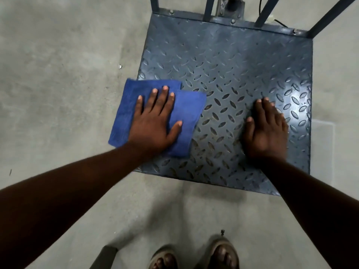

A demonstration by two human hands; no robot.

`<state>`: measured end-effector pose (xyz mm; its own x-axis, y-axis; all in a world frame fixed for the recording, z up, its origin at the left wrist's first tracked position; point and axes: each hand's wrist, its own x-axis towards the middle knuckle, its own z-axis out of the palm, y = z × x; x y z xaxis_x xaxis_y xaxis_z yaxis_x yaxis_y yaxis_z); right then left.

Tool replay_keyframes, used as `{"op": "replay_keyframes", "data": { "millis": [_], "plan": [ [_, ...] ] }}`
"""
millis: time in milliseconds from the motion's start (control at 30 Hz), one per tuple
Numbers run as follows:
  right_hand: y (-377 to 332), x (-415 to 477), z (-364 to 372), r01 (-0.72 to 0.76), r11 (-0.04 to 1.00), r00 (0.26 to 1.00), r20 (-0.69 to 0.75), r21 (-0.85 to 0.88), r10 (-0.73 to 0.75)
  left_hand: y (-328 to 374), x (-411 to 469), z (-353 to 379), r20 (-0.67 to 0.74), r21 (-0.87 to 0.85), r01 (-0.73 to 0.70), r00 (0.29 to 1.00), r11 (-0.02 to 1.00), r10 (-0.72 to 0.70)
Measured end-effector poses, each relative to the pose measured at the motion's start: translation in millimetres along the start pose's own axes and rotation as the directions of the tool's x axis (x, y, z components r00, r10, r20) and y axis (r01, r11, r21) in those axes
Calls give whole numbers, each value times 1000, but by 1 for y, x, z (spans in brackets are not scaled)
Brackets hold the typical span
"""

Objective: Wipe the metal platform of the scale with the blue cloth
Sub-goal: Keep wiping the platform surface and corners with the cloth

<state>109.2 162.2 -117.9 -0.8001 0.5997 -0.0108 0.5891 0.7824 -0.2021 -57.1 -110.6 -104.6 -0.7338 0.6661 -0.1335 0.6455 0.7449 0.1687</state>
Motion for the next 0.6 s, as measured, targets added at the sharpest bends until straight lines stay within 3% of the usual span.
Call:
{"op": "replay_keyframes", "data": {
  "millis": [133, 267, 367, 600],
  "plan": [
    [-1, -1, -1, -1, 1000, 1000, -13, 0, 1, -6, -68, 10, 9, 13, 157, 987, 987, -157],
    [-1, -1, 0, -13, 1000, 1000, -11, 5, 14, -8, -97, 15, 11, -95, 298, 954, 950, -299],
    [-1, -1, -1, -17, 1000, 1000, -14, 7, 17, -4, -84, 9, -16, -183, 389, 917, 903, -399],
    [-4, -2, -4, -22, 1000, 1000, -15, 14, 22, -37, 25, -15, 86, -454, 506, 844, 733, -529]
  ]
}}
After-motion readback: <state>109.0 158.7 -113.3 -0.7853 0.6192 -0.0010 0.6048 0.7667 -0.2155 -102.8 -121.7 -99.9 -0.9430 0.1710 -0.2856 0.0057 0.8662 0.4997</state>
